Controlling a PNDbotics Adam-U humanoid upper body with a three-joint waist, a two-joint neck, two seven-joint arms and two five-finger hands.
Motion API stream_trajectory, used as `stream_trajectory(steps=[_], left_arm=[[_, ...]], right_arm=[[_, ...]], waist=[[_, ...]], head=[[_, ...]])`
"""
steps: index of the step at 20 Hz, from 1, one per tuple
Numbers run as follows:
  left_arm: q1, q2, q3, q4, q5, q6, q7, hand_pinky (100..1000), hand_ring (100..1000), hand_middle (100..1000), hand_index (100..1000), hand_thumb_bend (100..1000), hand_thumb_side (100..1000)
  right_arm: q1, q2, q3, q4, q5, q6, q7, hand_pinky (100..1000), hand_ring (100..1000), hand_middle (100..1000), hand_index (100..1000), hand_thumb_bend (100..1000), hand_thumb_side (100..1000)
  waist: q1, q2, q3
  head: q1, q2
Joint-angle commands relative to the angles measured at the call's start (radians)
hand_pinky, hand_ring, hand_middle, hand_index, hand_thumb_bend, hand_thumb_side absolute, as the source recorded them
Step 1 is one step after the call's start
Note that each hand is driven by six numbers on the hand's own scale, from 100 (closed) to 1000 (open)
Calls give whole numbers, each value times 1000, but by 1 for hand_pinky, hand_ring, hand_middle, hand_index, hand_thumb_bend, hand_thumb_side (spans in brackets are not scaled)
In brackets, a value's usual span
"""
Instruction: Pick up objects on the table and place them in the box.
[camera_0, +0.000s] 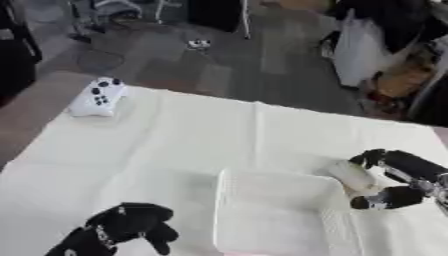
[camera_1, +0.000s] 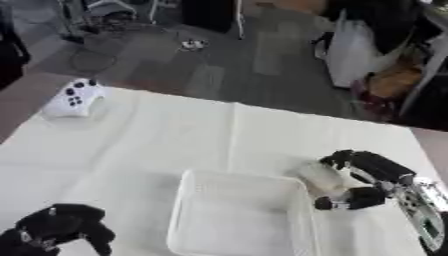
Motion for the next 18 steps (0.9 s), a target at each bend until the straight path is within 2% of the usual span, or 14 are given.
stream_trajectory(steps=[1, 5, 8, 9, 10, 13, 16, 17, 18], left_arm=[[-13, 15, -4, -19, 9, -2, -5, 535, 713, 816, 887, 566, 789], [-19, 13, -5, -19, 15, 0, -9, 535, 713, 816, 888, 566, 790], [-25, 13, -5, -19, 19, 1, -11, 536, 713, 816, 887, 566, 789], [-27, 13, -5, -19, 19, 1, -12, 536, 713, 816, 887, 566, 789], [-29, 13, -6, -19, 20, 1, -13, 536, 713, 816, 887, 566, 790], [-32, 12, -6, -19, 22, 1, -14, 536, 714, 817, 888, 566, 790], [-33, 12, -7, -19, 22, 1, -16, 536, 714, 817, 888, 565, 790], [-34, 12, -7, -19, 22, 1, -17, 536, 714, 817, 888, 565, 791], [-34, 12, -7, -19, 22, 1, -18, 536, 714, 817, 888, 564, 792]], right_arm=[[-20, -17, -14, -3, 15, 15, -27, 783, 722, 736, 870, 913, 1000], [-20, -15, -21, 9, 38, 45, -70, 762, 698, 712, 836, 905, 1000], [-23, -15, -27, 18, 49, 71, -107, 720, 653, 675, 761, 890, 1000], [-23, -16, -28, 18, 54, 80, -123, 675, 621, 649, 720, 883, 1000], [-24, -16, -29, 17, 57, 89, -144, 599, 571, 607, 642, 839, 1000], [-21, -16, -31, 17, 63, 119, -217, 411, 467, 530, 533, 840, 1000], [-19, -17, -31, 22, 69, 141, -277, 214, 397, 485, 489, 813, 976], [-18, -17, -30, 25, 72, 147, -291, 186, 388, 478, 485, 818, 973], [-18, -18, -30, 26, 74, 153, -305, 100, 359, 456, 462, 810, 961]], waist=[[3, -16, 3], [2, -14, 10], [-2, -10, 20], [-3, -9, 22], [-5, -8, 25], [-7, -5, 29], [-10, -3, 32], [-10, -2, 33], [-11, -1, 34]], head=[[13, -8], [21, -13], [24, -17], [24, -17], [24, -17], [25, -19], [26, -19], [26, -19], [26, -20]])
